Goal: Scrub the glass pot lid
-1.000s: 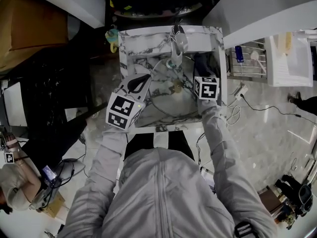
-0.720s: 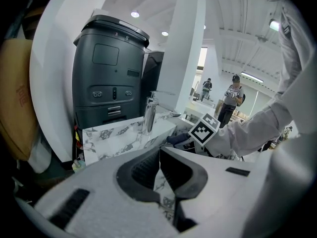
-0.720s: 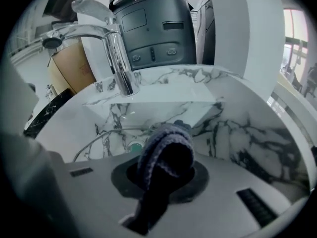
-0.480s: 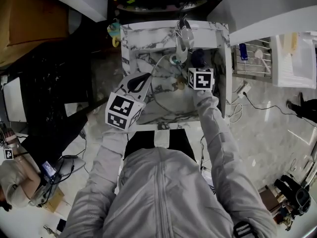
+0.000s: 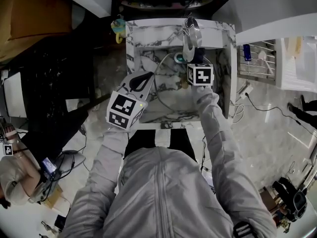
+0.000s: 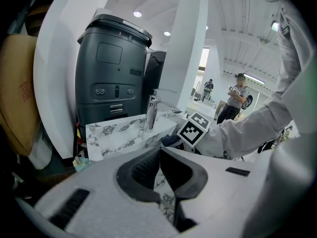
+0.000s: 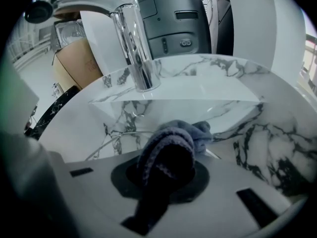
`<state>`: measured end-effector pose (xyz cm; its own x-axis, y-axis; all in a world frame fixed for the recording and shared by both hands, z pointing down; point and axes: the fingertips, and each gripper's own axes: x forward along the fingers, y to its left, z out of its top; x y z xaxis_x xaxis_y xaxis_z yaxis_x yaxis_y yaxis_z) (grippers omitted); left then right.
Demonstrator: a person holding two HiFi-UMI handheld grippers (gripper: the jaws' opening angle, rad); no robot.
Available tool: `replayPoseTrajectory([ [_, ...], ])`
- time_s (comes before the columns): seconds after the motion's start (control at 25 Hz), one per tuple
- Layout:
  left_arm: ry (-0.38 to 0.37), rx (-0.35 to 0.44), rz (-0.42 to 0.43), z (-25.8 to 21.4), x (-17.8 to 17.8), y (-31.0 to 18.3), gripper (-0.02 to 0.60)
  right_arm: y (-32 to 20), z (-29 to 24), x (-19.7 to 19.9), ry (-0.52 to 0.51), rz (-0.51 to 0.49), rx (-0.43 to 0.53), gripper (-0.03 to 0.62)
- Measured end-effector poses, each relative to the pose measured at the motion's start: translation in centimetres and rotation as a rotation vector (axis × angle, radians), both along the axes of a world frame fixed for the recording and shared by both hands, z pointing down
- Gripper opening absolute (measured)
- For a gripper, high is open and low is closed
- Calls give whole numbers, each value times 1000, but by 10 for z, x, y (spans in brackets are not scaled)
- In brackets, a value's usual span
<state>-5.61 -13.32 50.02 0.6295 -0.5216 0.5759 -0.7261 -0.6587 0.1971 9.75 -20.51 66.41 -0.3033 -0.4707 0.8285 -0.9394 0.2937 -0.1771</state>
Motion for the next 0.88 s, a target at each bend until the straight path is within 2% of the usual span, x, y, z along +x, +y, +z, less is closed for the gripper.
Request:
replayPoseTrajectory([
  [0.12,0,0,3,0,-1,1,26,2,1,-10,-8,-11,-11,60],
  [0.4,3,2,-6,2,-3,3,26,10,7,-39,-20,-127,-27,60],
  [0.88,9,-1,-2,2,-15,13,26,17,9,-74,-14,-191,-39,61],
])
